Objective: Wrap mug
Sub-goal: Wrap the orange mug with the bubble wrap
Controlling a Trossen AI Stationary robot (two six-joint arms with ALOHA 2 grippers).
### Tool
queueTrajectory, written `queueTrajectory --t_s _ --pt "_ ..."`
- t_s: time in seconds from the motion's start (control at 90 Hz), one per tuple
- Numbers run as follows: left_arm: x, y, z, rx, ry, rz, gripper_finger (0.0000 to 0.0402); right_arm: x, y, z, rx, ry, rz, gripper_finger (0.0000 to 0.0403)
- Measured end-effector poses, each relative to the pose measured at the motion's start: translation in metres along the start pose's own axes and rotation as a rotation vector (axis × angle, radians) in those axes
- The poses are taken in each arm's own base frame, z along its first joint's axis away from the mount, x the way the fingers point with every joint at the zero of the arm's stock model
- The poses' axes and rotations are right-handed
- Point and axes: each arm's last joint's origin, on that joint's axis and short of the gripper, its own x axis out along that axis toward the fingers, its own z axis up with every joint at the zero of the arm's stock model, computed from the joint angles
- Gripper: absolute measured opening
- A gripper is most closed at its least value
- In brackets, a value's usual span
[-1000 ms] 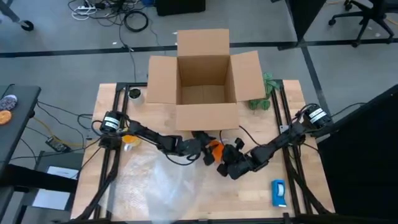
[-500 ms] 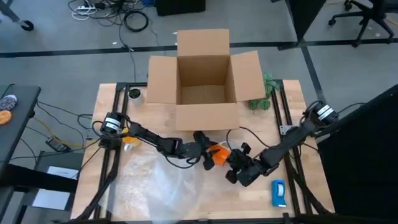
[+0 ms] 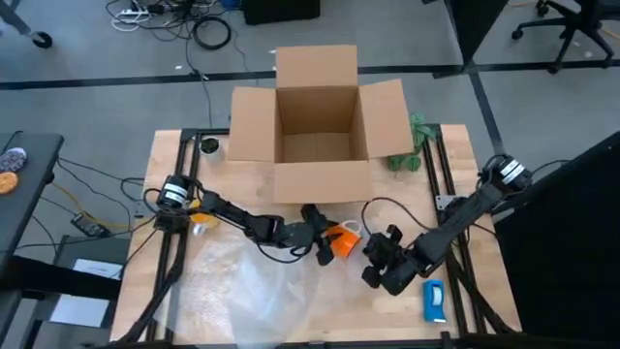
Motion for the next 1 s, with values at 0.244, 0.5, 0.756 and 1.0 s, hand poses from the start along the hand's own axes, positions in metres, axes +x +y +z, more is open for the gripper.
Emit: queueTrajectory --t_s 0.244,0.5,0.756,1.0 --pt "0.0 -0.001 0.001 -0.006 -0.007 -0.025 0.0142 0.052 0.01 -0.015 0.05 -0.231 -0.114 0.0" --pt "0.0 -0.001 0.002 -0.007 -0.021 -0.023 0.0142 0.075 0.018 -0.024 0.055 -0.294 -0.092 0.0" --pt "0.0 -0.002 0.002 -0.007 -0.018 -0.031 0.0142 0.048 0.027 -0.028 0.042 -0.301 -0.022 0.0" --pt "-0.001 -0.004 0.001 -0.009 -0.019 -0.031 0.0142 0.012 0.033 -0.035 0.088 -0.311 0.056 0.0"
